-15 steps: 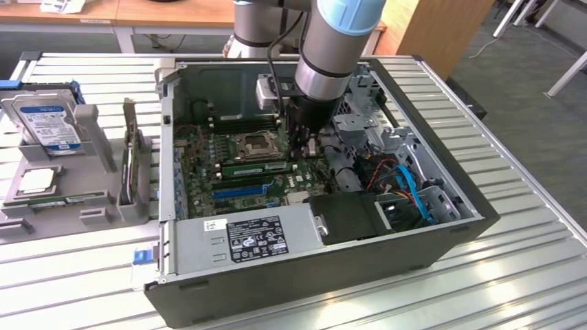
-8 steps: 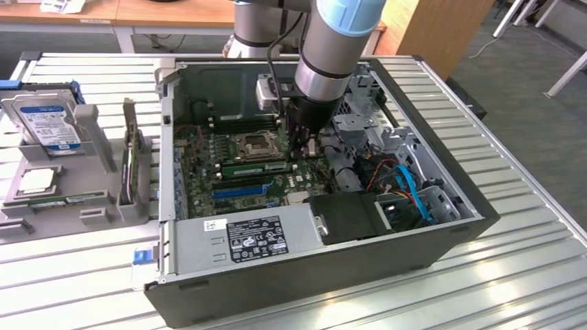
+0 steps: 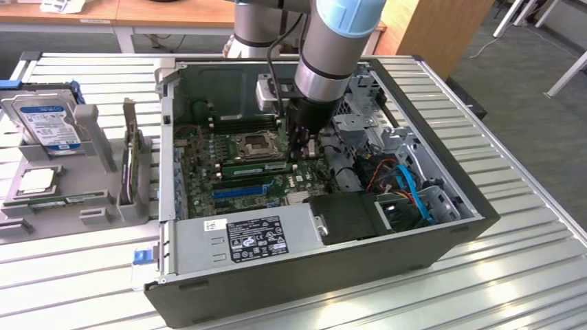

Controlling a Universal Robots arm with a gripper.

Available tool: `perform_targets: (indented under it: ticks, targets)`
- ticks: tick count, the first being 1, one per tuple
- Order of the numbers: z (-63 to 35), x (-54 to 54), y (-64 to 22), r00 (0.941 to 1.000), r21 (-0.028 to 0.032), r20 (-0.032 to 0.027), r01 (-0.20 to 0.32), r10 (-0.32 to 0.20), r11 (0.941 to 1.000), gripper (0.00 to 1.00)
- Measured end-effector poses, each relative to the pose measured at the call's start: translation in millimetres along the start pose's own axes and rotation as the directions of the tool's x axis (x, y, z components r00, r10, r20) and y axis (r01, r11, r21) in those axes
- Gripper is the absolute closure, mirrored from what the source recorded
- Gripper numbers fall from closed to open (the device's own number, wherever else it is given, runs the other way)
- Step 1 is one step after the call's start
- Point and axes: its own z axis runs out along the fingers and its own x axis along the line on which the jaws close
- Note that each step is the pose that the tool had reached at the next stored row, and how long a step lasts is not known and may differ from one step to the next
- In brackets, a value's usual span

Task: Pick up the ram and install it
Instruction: 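Press down the ram until it locks into place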

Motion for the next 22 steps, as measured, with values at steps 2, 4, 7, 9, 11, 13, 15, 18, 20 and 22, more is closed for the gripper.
perform_targets:
  ticks: [2, 4, 7, 9, 11, 13, 15, 18, 20, 22]
  targets:
    - [0.1, 0.0, 0.0, 1.0, -0.0001, -0.0001, 0.0, 0.0, 1.0, 0.9]
    - [0.1, 0.0, 0.0, 1.0, 0.0, 0.0, 0.0, 0.0, 1.0, 0.9]
    - [0.6, 0.0, -0.1, 1.0, 0.0001, 0.0003, 0.0, 0.0, 1.0, 0.9]
    - [1.1, 0.1, -0.1, 1.0, 0.0, 0.0, 0.0, 0.0, 1.0, 0.9]
    - [1.3, 0.1, -0.1, 1.0, -0.0001, -0.0002, 0.0, 0.0, 1.0, 0.9]
    - [1.4, 0.1, -0.1, 1.0, 0.0, -0.0002, 0.0, 0.0, 1.0, 0.9]
    - [1.4, 0.1, -0.1, 1.0, 0.0, 0.0, 0.0, 0.0, 1.0, 0.9]
    - [1.9, 0.1, -0.1, 1.0, 0.0001, 0.0002, 0.0, 0.0, 1.0, 0.9]
    - [2.4, 0.2, -0.2, 1.0, 0.0001, 0.0, 0.0, 0.0, 1.0, 0.9]
    - [2.7, 0.3, -0.1, 1.0, -0.0001, -0.0003, 0.0, 0.0, 1.0, 0.9]
